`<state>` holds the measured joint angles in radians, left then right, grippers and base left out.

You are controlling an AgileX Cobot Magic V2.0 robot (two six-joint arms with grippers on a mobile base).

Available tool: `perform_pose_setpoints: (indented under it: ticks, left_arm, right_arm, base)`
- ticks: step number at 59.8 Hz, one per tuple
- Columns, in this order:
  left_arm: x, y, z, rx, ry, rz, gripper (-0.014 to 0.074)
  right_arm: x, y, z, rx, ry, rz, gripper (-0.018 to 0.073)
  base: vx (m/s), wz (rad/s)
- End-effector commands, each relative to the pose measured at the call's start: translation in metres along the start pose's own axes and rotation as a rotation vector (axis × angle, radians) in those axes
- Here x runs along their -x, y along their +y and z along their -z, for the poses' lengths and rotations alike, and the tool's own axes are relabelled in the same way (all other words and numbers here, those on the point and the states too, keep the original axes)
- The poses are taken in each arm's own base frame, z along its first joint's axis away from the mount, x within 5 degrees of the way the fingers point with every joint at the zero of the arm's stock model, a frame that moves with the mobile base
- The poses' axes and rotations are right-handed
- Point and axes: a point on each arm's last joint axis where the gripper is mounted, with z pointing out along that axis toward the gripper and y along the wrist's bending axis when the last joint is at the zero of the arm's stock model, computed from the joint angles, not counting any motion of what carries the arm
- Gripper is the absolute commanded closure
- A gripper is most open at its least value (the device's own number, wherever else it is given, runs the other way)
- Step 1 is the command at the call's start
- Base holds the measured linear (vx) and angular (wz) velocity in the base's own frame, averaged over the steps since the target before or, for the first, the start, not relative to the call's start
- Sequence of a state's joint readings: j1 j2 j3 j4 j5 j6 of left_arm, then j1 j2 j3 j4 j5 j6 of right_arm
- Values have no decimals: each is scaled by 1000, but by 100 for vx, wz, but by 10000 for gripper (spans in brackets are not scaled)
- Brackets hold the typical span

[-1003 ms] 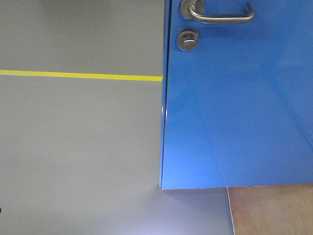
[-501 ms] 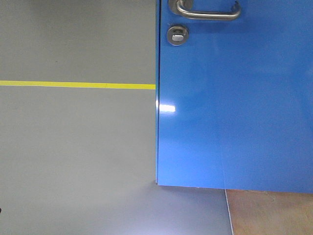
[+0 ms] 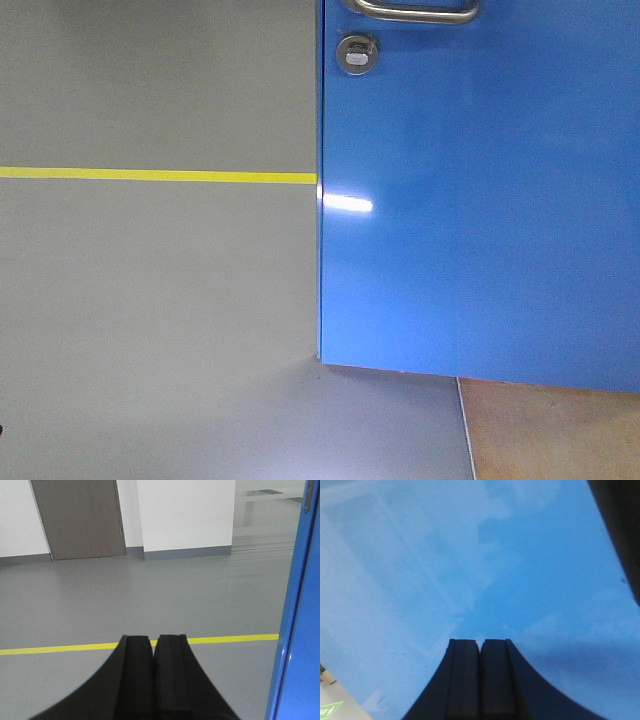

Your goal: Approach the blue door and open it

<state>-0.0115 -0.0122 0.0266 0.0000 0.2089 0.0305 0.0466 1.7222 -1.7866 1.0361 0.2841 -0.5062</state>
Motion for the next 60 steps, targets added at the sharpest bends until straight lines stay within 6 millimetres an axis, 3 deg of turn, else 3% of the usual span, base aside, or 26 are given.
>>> perform_pose_setpoints:
  ticks: [1,51,56,60]
  left_arm:
    - [6,0,1,-5,-92,2,526]
    - [6,0,1,-5,-92,2,526]
    - [6,0,1,-5,-92,2,526]
    - [6,0,1,-5,-92,2,526]
  right_arm:
    - [23,13,15,12,-94,14,567]
    - [22,11,13,8,-88,16,567]
    - [19,12,13,-3,-67,92,567]
    - [22,12,18,-36,-54,249,567]
  base:
    - [0,0]
    - [0,0]
    - [0,0]
    - [0,0]
